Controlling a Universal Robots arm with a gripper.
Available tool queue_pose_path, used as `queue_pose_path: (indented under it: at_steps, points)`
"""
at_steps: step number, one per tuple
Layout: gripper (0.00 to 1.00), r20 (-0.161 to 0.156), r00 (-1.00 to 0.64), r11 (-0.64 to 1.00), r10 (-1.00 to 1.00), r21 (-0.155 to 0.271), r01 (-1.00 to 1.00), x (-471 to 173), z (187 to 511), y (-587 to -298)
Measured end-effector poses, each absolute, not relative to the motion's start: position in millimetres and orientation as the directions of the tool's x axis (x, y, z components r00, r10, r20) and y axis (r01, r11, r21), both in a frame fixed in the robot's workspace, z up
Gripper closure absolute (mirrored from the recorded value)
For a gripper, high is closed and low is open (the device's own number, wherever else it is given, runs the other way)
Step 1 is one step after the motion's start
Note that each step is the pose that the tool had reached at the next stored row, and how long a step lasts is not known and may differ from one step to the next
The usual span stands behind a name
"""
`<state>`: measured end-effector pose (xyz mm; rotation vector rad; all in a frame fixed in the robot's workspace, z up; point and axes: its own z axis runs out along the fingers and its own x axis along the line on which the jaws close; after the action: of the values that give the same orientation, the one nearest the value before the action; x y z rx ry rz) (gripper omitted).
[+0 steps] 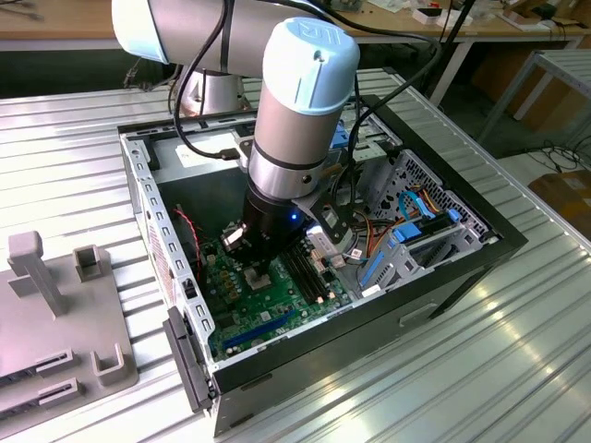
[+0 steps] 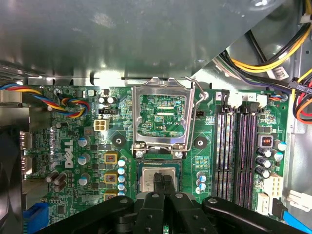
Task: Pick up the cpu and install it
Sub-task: 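Close the cpu cover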
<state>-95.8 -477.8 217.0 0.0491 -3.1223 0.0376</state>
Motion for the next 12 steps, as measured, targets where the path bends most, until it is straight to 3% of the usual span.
queue_pose_path:
  at_steps: [6,12]
  points:
    - [0.89,0.019,-0.999,0.999,-0.031,-0.024,-0.032,-87.3,223.0,-477.8]
    - [0.89,0.019,-0.999,0.999,-0.031,-0.024,-0.032,-87.2,264.5,-477.3]
